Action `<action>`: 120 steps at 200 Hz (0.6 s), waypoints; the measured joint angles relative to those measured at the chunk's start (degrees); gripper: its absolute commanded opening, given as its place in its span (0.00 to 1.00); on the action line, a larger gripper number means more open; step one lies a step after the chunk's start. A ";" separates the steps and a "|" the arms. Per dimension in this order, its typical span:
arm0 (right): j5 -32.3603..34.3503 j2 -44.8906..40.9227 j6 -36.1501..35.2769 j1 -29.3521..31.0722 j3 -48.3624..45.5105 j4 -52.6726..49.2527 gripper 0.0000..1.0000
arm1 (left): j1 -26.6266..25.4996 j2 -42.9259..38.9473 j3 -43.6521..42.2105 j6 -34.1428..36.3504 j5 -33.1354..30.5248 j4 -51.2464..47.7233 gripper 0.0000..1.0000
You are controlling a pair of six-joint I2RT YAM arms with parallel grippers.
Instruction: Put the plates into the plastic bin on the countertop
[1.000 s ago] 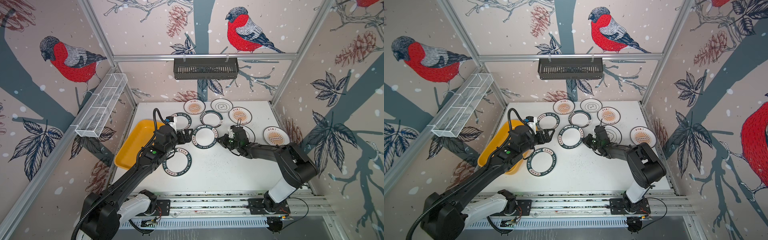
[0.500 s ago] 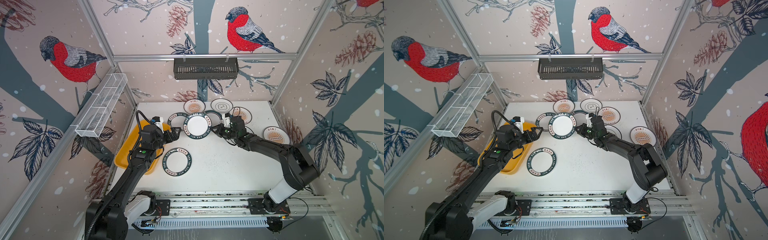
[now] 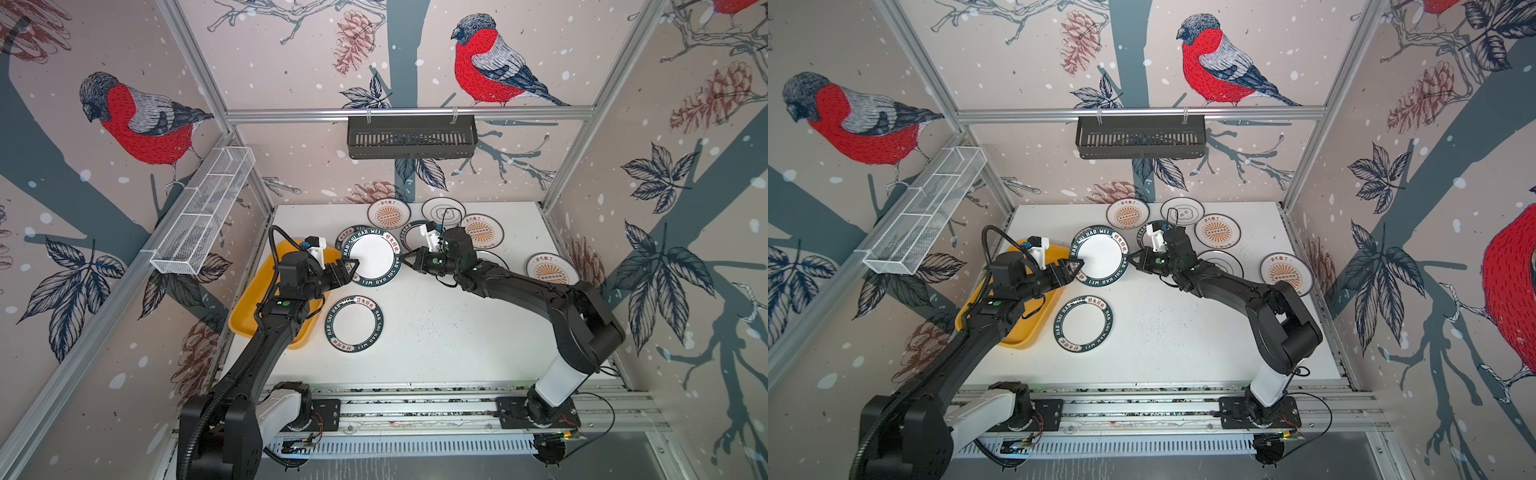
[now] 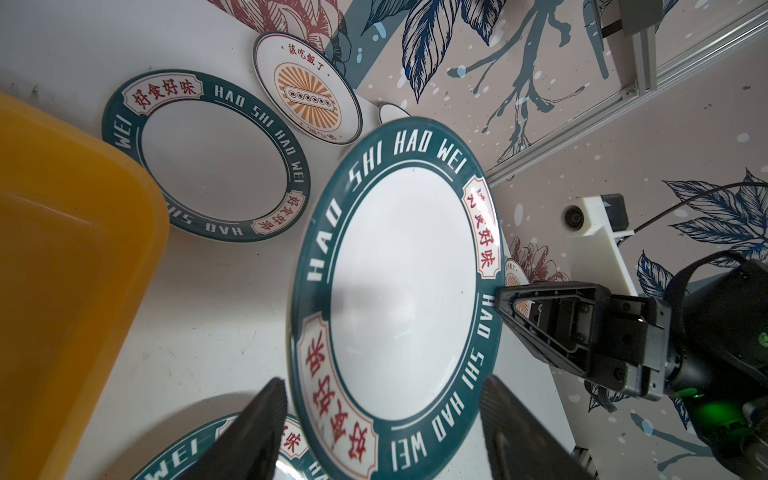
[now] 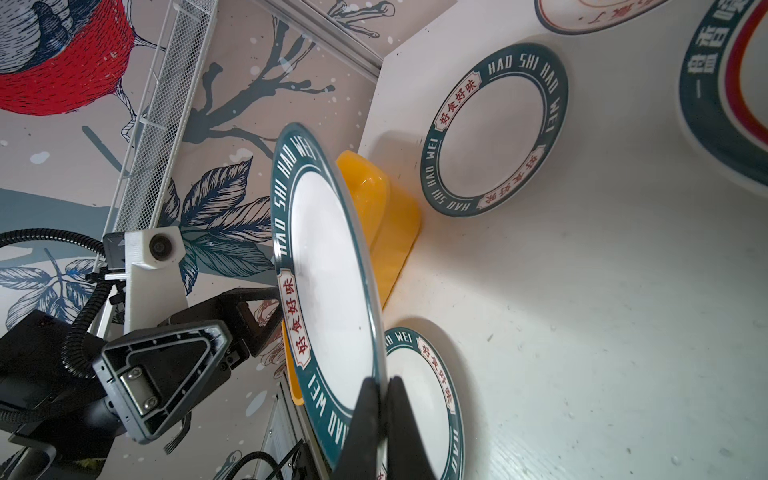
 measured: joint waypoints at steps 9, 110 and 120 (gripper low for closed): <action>0.02 0.00 -0.09 0.00 0.00 -0.22 0.03 | 0.09 0.04 -0.07 0.00 0.11 0.07 0.64; -1.27 -0.46 0.11 -0.46 -1.16 1.95 0.02 | 1.38 1.11 -1.22 -1.14 0.96 3.43 0.45; -1.90 -0.74 0.11 -0.61 -1.64 2.64 0.02 | 1.60 1.16 -1.40 -1.22 1.42 4.07 0.45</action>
